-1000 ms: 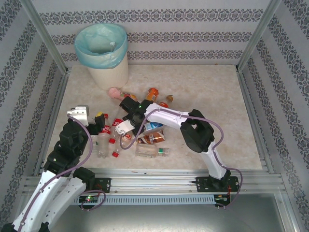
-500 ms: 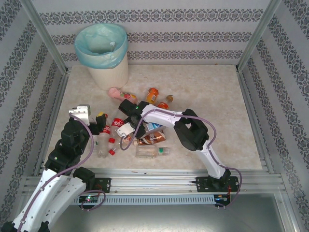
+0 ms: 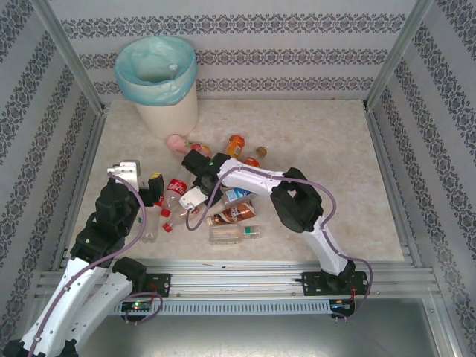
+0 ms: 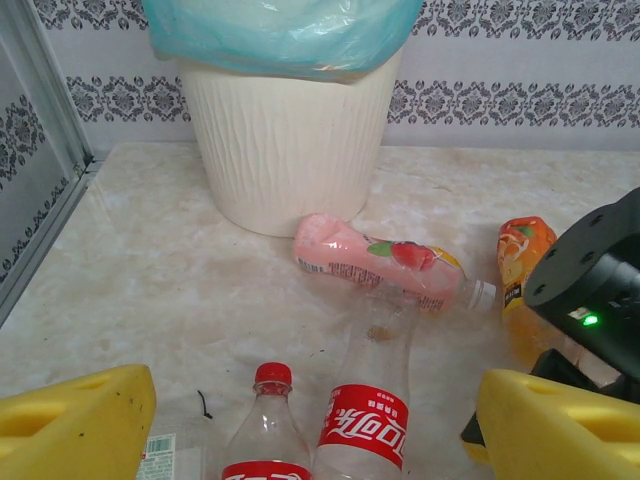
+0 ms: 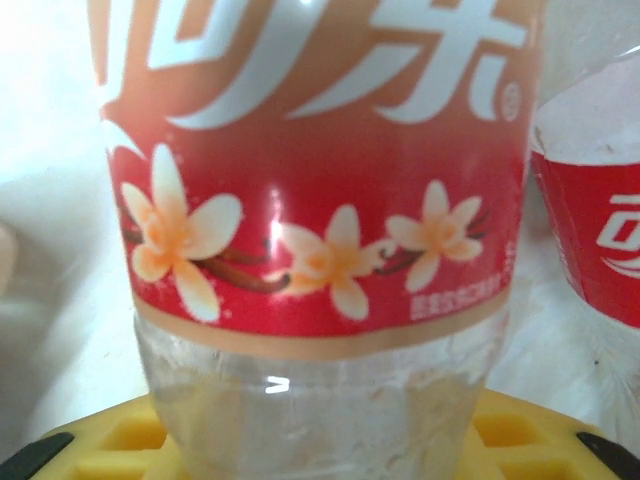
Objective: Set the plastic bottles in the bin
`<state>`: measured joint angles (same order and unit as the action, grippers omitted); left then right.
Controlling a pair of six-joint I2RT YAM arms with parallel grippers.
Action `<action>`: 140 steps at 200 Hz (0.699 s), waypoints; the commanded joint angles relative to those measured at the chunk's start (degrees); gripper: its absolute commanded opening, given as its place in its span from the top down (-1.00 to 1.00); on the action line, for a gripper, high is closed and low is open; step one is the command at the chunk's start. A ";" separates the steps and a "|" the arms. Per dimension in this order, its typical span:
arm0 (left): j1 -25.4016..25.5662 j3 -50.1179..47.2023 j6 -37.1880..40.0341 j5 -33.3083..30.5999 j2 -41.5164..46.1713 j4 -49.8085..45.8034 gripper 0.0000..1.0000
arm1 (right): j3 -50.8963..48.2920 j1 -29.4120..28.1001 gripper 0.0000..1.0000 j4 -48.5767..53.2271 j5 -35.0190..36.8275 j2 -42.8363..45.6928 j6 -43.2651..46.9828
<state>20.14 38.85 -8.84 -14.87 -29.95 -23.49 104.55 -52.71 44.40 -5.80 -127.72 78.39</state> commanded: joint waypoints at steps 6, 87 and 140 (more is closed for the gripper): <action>-0.63 1.23 0.13 -0.20 -0.01 2.63 -0.66 | -3.52 0.33 0.13 -0.11 -0.65 8.37 0.61; -0.53 13.96 4.72 9.87 -4.70 0.05 -0.62 | -18.51 3.33 0.14 -8.92 -0.77 30.11 -19.52; -0.43 26.80 0.44 32.62 -19.10 -2.29 -0.52 | -35.20 9.13 0.15 -18.59 -11.00 46.66 -45.26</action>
<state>20.14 62.41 -5.87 3.27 -43.99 -24.60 75.22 -45.32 31.62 -8.67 -87.22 49.32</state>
